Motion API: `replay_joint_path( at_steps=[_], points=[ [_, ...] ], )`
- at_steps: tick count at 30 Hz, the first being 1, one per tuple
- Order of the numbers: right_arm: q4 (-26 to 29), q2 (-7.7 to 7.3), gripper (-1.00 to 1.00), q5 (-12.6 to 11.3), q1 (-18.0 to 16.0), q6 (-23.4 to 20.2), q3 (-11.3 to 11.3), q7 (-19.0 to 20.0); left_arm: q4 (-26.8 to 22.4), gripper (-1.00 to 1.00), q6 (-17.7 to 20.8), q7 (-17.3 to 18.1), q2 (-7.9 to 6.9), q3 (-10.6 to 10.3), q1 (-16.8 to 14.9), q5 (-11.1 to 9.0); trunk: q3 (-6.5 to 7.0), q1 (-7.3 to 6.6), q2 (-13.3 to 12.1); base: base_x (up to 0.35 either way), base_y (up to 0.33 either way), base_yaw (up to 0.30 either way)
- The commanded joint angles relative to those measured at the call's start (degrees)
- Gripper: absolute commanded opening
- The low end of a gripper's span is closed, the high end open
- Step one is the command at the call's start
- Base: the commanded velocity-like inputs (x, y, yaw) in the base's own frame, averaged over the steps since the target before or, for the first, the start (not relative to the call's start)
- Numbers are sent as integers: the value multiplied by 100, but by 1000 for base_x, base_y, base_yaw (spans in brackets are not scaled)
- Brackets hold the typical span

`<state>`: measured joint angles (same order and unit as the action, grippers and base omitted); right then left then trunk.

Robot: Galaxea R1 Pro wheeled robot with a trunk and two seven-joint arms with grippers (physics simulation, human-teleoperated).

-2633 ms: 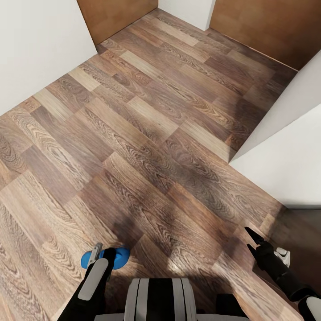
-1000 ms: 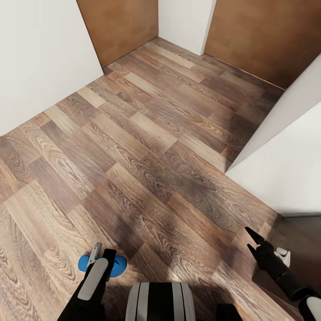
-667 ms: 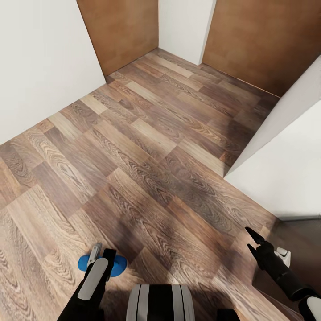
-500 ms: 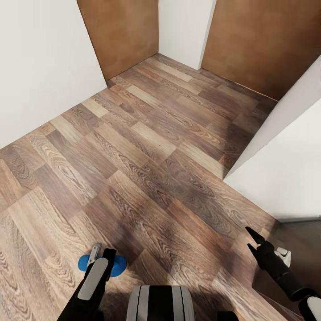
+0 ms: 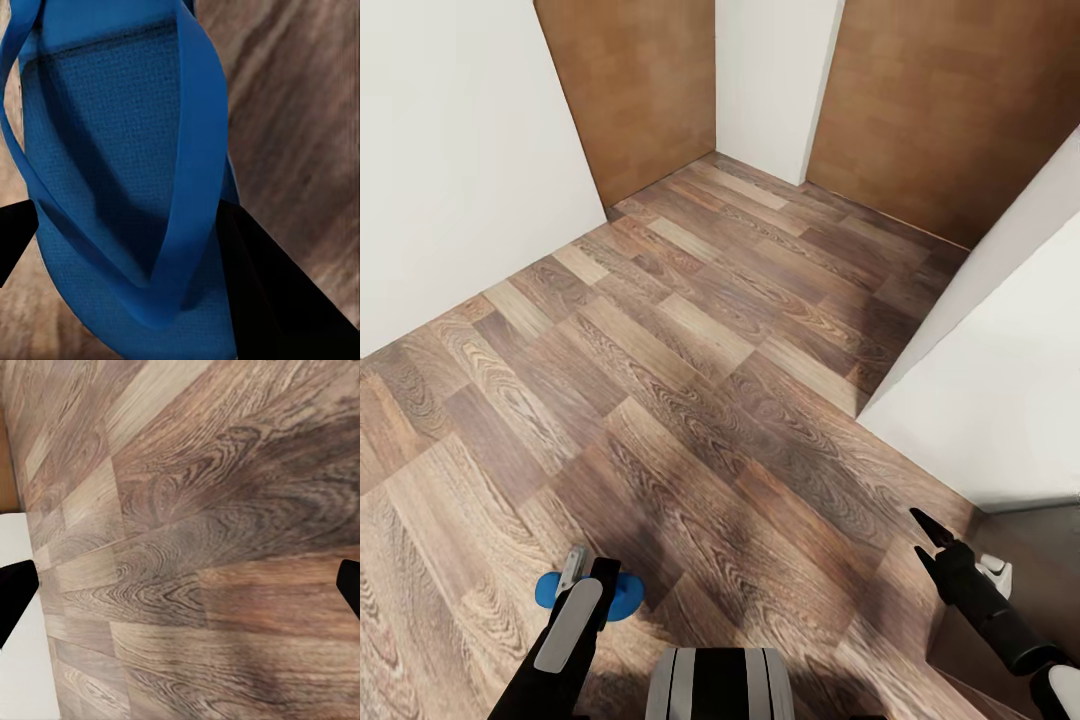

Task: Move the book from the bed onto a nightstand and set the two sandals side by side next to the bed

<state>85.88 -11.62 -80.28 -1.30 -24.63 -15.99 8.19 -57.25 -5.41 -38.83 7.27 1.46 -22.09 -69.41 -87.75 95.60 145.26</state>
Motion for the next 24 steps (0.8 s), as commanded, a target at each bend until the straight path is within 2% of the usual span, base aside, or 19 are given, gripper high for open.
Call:
replay_joint_path(
  at_steps=[1,7,9,12,13,14,16,19,22,24],
  points=[
    [-1,1,100,-25,-2,-34,-9,7,-5,-100,-37,-2,3,4,-3,-48,20,-3,0,0,0,0],
    [-6,2,100,-15,-2,-34,-2,7,-14,-100,56,-2,-4,-69,-1,-41,153,-19,-8,0,0,0],
    [-9,2,100,-8,-2,-34,-1,7,-152,-100,364,-2,-15,-339,0,-30,153,-19,-8,0,0,0],
    [-20,2,100,-6,-2,-34,-1,7,-591,-100,945,-2,-117,-872,-2,-12,153,-19,-8,0,0,0],
    [-22,2,100,-6,-2,-34,-1,7,-645,-100,1024,-2,-131,-966,-3,-10,153,-19,-8,0,0,0],
    [-27,2,100,-5,-2,-34,-1,7,-832,-100,1265,-2,-189,-1335,-4,-2,153,-19,-8,0,0,0],
    [-32,2,100,-5,-2,-34,-1,7,-942,-100,1378,-2,-247,-1660,-5,61,153,-19,-8,0,0,0],
    [-35,2,100,-5,-2,-34,-1,11,-1007,-100,1435,-2,-295,-1980,-2,375,153,-19,-8,0,0,0],
    [-36,2,100,-5,-2,-34,-1,15,-1016,-100,1449,-2,-394,-2098,-1,755,153,-19,-8,0,0,0],
    [-36,2,100,-5,-2,-34,-1,16,-1024,-100,1458,-6,-490,-2118,-3,917,153,-19,-8,0,0,0]
  ],
)
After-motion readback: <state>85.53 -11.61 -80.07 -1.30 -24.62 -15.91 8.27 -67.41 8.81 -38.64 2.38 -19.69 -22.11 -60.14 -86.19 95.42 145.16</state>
